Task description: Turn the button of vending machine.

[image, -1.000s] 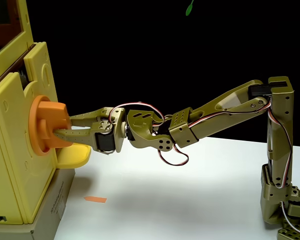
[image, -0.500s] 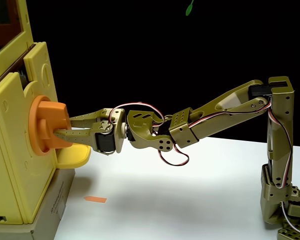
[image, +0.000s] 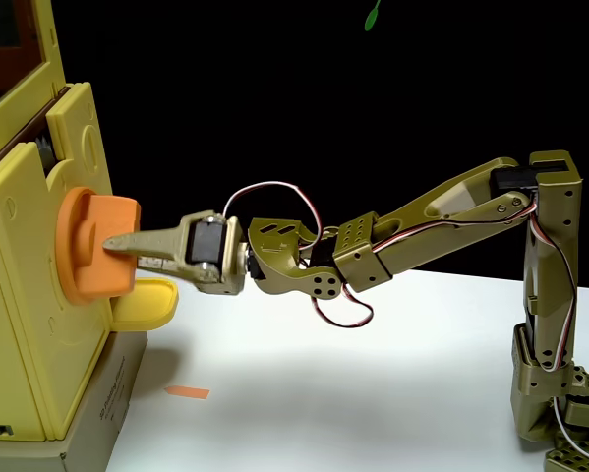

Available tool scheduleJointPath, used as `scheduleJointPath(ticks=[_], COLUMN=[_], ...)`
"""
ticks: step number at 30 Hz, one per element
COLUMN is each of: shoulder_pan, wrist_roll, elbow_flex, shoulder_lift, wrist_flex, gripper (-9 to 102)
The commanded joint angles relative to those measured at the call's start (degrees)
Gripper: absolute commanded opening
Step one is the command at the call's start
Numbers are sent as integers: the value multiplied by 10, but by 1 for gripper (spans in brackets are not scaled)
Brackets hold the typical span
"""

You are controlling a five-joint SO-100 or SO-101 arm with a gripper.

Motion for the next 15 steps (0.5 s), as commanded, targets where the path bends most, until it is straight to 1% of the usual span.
scheduleJointPath(ticks=[1, 5, 7, 9, 12, 14, 15], shoulder_pan=[11, 13, 18, 24, 25, 22, 23], wrist_roll=[256, 494, 639, 804, 1103, 1223, 1245], elbow_flex=[-17, -17, -16, -16, -13, -4, -4], shoulder_lift=[52, 54, 54, 54, 62, 69, 70], wrist_flex=[1, 2, 7, 33, 113, 120, 120], gripper=[-1, -1, -1, -1, 0, 0, 0])
